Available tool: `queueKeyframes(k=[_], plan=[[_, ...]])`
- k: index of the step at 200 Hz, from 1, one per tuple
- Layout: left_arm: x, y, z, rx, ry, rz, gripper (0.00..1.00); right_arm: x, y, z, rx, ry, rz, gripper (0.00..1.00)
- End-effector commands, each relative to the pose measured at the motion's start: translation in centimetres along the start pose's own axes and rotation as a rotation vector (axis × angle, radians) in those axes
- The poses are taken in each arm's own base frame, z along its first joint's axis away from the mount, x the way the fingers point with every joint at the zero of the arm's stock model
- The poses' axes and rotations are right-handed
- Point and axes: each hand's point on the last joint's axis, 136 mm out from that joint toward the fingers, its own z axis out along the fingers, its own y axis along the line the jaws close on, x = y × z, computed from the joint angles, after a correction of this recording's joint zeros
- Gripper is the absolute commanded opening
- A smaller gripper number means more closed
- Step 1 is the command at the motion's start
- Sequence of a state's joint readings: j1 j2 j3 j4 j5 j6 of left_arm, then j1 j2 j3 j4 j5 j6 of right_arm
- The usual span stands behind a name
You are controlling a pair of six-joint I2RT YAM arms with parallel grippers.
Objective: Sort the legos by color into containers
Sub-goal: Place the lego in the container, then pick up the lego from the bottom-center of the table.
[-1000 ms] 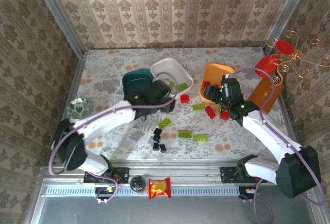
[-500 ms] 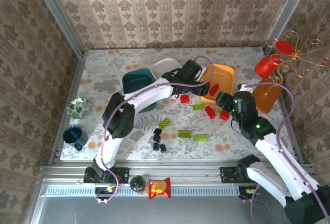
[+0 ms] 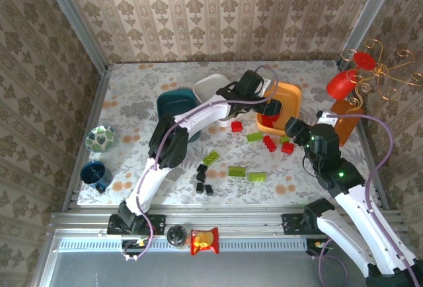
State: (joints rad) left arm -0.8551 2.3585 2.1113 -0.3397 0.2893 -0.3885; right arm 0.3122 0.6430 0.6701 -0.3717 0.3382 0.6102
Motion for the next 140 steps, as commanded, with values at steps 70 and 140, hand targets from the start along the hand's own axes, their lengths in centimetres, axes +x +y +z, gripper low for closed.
queueKeyframes(k=[70,140], plan=[[-4.7,-3.7,-18.8,0.011,-0.395,0.048,1.00,6.1,2.1,3.6,-0.079,0.255,-0.047,0.78],[8.5,-0.3,-27.0,-0.233,-0.367,0.057,1.00,16.7,7.1,4.7,-0.226,0.602,-0.316,0.78]])
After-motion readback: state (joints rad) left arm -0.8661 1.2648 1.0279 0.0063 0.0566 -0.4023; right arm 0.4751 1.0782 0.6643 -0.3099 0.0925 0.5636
